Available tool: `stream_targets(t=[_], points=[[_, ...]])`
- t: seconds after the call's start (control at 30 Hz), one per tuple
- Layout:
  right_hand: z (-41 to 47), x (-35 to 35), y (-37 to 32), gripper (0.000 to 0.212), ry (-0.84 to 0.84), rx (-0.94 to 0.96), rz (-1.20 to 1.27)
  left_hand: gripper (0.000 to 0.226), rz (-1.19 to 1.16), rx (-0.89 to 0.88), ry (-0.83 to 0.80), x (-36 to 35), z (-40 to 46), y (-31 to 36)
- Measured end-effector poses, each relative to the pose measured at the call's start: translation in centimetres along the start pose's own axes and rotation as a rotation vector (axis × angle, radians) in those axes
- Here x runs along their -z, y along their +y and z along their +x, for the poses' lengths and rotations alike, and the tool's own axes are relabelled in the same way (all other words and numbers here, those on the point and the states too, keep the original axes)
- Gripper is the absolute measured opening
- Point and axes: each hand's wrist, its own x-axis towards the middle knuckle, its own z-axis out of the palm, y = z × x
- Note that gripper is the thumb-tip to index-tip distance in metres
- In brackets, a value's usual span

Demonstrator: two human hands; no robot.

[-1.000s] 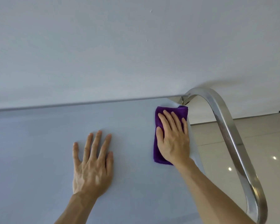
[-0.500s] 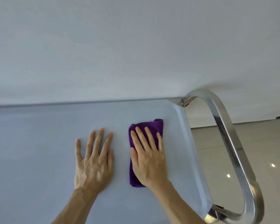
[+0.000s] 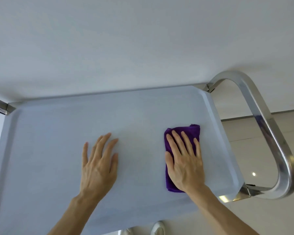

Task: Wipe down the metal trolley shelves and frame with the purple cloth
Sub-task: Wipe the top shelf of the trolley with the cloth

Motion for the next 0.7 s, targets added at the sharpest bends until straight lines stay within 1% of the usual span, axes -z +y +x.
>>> stream_targets(t=[0.07, 0.23, 0.37, 0.43, 0.53, 0.6, 0.7], points=[[0.1, 0.0, 0.0, 0.053, -0.005, -0.005, 0.001, 0.046, 0.007, 0.060, -0.001, 0.4, -1.5, -1.3], [0.3, -0.1, 0.0, 0.054, -0.010, -0.008, -0.007, 0.051, 0.151, 0.040, -0.049, -1.0, -2.1, -1.8], [0.7, -0.1, -0.3, 0.055, -0.028, -0.014, -0.035, 0.050, 0.204, 0.046, -0.051, -1.3, -2.1, -2.0], [2.5, -0.2, -1.2, 0.055, -0.019, -0.071, -0.032, 0.050, 0.209, 0.047, -0.051, -1.3, -2.0, -2.0], [6.6, -0.5, -4.5, 0.055, 0.012, -0.132, 0.007, 0.049, 0.221, 0.049, -0.052, -1.4, -2.0, -2.0], [8.3, -0.8, -7.2, 0.055, 0.018, -0.096, 0.035, 0.048, 0.223, 0.052, -0.049, -1.4, -2.0, -2.2], [7.0, -1.0, -10.1, 0.054, 0.026, 0.057, 0.058, 0.048, 0.225, 0.050, -0.055, -1.2, -2.0, -2.2]])
